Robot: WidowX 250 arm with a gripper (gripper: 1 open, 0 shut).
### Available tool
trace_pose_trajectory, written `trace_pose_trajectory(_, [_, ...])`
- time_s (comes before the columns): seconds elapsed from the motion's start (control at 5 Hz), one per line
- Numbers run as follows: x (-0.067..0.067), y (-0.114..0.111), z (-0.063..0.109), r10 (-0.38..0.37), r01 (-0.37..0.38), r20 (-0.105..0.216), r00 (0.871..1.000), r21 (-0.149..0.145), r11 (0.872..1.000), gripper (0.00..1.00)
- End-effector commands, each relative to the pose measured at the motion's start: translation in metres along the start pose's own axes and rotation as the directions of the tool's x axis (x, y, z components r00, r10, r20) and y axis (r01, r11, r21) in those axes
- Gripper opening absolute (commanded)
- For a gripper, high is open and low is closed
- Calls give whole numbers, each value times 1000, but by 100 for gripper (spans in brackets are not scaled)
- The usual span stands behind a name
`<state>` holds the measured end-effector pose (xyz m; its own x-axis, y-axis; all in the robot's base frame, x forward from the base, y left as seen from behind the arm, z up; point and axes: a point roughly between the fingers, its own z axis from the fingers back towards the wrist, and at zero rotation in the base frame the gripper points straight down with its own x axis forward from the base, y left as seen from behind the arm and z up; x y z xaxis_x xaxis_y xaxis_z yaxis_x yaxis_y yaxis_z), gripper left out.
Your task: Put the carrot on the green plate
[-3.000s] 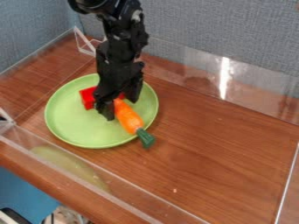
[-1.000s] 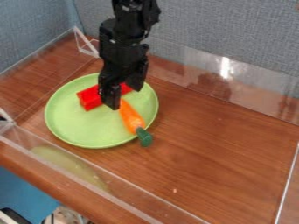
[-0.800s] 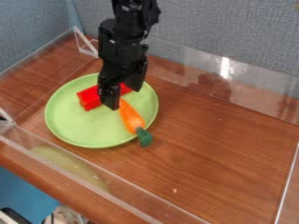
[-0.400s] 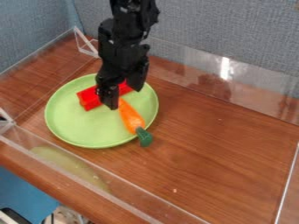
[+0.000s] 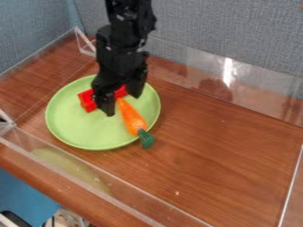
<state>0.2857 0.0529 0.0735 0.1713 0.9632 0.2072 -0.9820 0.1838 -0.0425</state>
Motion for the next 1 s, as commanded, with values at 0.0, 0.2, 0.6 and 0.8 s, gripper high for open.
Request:
trace_pose_trajectory(0.0, [-4, -12, 22, 8, -7, 24, 1000, -61, 998, 100])
trace_pose_trajectory(0.2, [-11, -11, 23, -59, 60, 25, 998, -73, 996, 100])
trace_pose_trajectory(0.6, [-22, -12, 20, -136, 138, 32, 990, -80, 987, 100])
trace_pose_trajectory(0.8, [-25, -13, 18, -146, 149, 36, 989, -78, 986, 100])
